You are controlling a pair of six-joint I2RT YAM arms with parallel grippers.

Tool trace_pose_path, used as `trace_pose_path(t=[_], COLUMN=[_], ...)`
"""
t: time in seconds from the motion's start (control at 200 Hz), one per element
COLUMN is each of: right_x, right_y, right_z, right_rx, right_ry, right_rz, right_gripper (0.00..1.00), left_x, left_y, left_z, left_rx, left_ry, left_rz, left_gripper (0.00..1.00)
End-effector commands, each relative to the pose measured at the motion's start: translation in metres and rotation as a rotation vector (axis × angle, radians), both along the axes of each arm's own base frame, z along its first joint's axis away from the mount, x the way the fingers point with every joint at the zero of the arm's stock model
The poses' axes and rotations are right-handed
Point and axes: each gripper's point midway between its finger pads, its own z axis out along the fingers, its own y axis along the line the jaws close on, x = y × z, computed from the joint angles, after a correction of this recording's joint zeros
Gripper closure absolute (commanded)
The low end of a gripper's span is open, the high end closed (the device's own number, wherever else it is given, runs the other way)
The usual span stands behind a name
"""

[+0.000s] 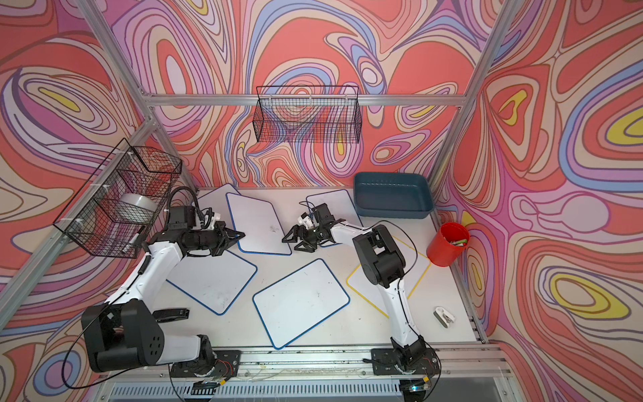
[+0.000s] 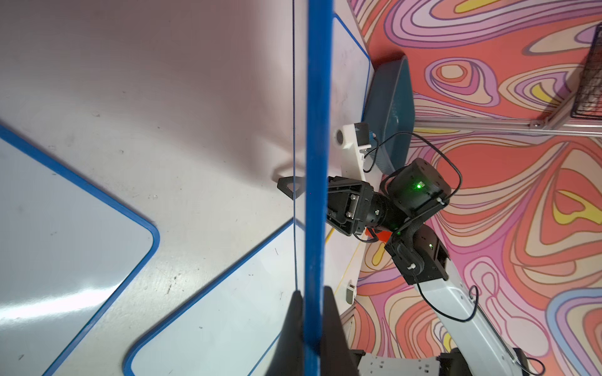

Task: Put the whiteboard into the storage box
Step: Pick up the whiteboard at the center of the board.

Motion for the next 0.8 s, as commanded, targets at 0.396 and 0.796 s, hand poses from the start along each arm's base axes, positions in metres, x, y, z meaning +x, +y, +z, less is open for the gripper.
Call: trace_pose_path(t=[0.396,0.796], right_x=[0.028,0.015], right_y=[-0.071,-0.069], right_z=[0.131,0.161], right_rx=[0.180,0.314], right_ry=[-0.160,-0.167], right_rz=[-0.120,-0.057], right_gripper=[0.28,0.41], left_x=[-0.017,-0.022], left_y=[-0.040,-0.064], left_z=[0.103,0.095], left_rx=[-0.277,-0.355], left_ry=[-0.442,-0.416], left_rz=[-0.300,-0.389], left_gripper=[1.00,1.00])
